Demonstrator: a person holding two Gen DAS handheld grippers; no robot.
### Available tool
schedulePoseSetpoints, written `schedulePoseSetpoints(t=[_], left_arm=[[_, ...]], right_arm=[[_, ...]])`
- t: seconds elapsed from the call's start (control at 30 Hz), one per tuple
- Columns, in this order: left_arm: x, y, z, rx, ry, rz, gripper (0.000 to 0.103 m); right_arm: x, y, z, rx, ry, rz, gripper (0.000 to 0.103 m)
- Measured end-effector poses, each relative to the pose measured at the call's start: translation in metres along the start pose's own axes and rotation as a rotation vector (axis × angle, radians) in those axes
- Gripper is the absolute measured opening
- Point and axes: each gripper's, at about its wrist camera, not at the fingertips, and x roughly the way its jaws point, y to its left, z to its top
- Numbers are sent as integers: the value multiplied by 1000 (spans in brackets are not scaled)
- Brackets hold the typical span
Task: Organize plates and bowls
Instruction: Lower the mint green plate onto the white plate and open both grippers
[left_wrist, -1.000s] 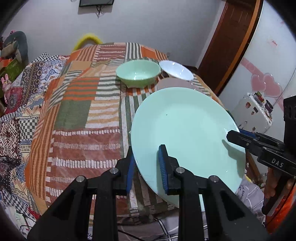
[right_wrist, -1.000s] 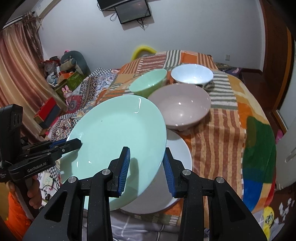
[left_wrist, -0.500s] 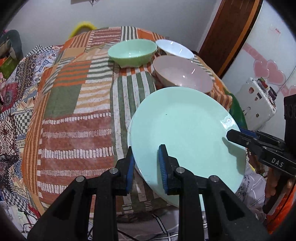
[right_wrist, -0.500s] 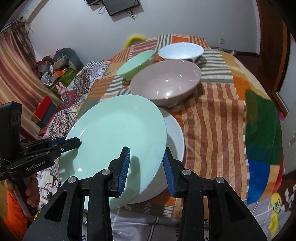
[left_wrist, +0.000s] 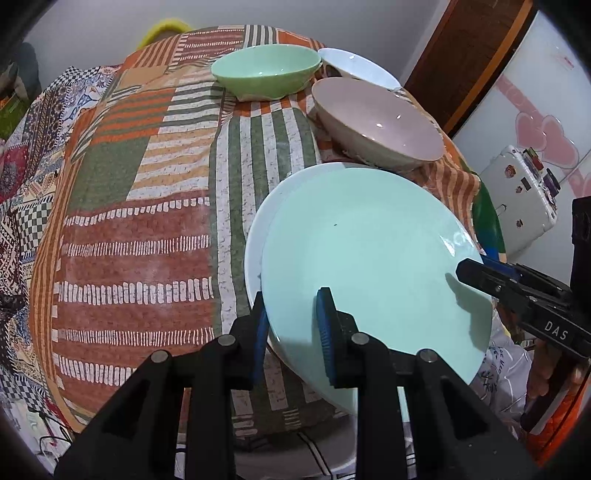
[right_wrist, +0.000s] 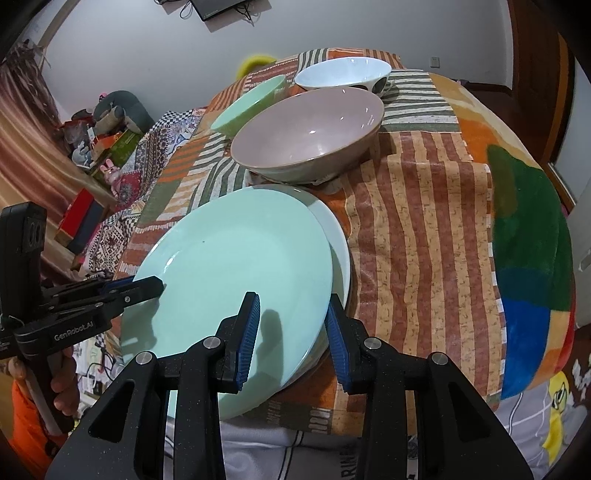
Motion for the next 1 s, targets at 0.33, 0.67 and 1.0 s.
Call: schedulePoseSetpoints(t=[0.33, 0.67, 1.0], left_arm=[[10, 3, 11, -11, 2, 1, 24], [13, 7, 13, -17, 8, -17, 24], [16, 5, 15, 10, 13, 1, 26]], right_arm=[[11, -4, 8, 21, 5, 4, 33], [11, -3, 10, -14, 2, 1, 35], [12, -3, 11, -29, 7, 3, 35]])
